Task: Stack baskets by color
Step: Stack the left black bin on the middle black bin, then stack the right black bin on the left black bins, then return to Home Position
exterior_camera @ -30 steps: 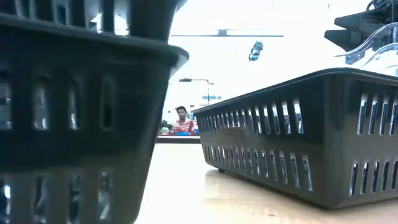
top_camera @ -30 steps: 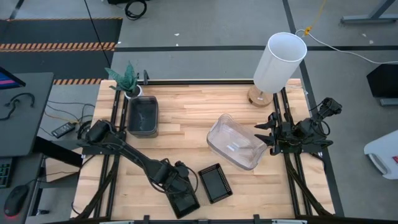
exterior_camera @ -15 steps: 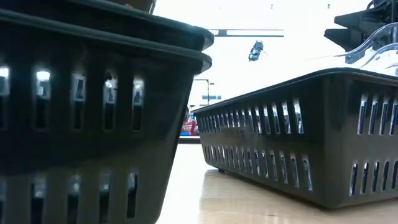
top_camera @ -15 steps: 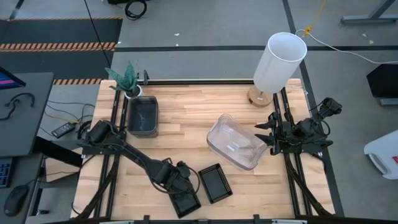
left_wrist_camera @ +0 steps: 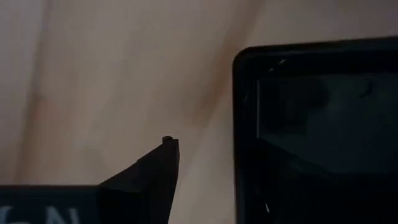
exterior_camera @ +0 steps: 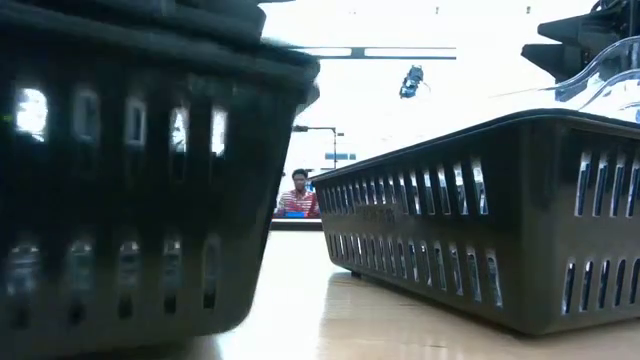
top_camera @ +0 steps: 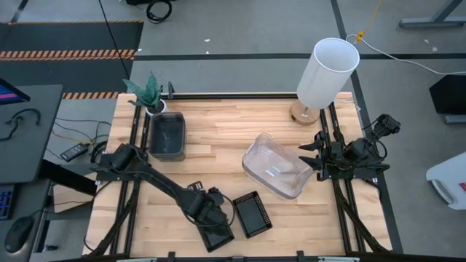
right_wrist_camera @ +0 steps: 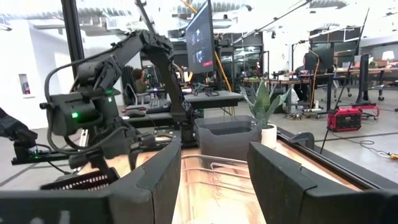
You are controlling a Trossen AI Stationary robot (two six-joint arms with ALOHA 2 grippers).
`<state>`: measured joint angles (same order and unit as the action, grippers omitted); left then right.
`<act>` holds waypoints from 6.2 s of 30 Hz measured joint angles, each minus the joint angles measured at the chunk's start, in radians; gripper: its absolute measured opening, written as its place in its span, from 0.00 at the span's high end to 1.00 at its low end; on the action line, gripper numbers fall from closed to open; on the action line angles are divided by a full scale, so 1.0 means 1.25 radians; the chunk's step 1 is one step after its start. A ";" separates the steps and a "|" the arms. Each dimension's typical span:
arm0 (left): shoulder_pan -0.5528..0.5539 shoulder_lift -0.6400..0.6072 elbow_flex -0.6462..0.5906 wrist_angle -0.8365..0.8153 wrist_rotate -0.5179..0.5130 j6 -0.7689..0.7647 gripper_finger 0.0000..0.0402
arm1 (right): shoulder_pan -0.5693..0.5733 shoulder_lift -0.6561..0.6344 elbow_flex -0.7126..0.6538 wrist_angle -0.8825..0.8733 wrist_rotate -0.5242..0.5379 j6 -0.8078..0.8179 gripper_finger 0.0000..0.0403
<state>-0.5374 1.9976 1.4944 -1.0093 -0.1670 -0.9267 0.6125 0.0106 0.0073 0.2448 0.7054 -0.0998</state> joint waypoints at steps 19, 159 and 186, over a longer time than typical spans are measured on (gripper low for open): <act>0.094 -0.006 0.054 -0.181 -0.161 0.215 0.62 | 0.000 0.005 0.000 0.012 0.000 0.000 0.53; 0.055 -0.283 -0.197 0.093 -0.211 0.299 0.74 | 0.000 0.015 0.000 0.060 0.000 -0.001 0.53; 0.228 -0.876 -0.987 1.247 -0.258 0.639 0.99 | 0.000 0.015 0.000 0.060 0.000 0.000 0.53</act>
<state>-0.2527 0.9020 0.2610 0.5495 -0.4896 -0.1277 0.6124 0.0288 0.0074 0.3196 0.7055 -0.1001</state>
